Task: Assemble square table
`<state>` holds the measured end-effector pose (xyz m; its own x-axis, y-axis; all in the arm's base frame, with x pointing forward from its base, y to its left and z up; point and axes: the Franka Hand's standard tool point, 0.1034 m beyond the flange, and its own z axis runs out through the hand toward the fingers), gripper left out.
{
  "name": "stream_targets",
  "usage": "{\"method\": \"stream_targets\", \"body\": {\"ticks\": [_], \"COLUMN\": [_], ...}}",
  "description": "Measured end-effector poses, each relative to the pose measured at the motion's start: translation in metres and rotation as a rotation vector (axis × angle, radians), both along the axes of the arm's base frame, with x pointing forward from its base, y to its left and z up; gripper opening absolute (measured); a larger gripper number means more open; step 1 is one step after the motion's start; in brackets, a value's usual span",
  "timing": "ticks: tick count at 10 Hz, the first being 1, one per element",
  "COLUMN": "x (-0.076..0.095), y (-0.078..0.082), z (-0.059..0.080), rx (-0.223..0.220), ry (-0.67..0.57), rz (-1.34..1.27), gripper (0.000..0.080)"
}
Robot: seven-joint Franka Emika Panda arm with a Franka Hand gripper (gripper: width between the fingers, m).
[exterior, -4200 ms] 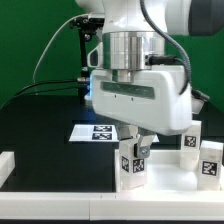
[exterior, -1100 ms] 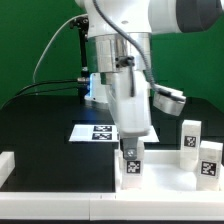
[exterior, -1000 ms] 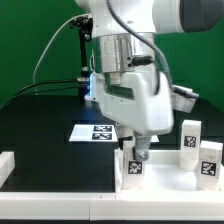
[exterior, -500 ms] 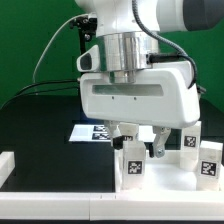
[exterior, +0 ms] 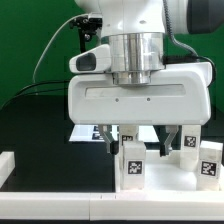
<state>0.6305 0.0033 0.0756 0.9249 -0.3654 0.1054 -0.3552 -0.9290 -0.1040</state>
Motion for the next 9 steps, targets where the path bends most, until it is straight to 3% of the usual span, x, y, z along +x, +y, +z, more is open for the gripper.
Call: {"method": "stream_targets", "body": {"ticks": [2,4,6,9], "x": [-0.0009,-0.0012,-0.0006,0.0065], "y": [-0.0013,-0.0021,0.0021,0.0047], "z": [-0.0009,-0.0007,-0.0014,-0.0017], "rx": [0.015,0.035,0.061,0.167], "ry": [0.009,0.018,0.040,0.119], "rz": [-0.119,-0.297,-0.667,-1.299], "gripper": [0.0283,0.0285,0.0285,0.0285]}}
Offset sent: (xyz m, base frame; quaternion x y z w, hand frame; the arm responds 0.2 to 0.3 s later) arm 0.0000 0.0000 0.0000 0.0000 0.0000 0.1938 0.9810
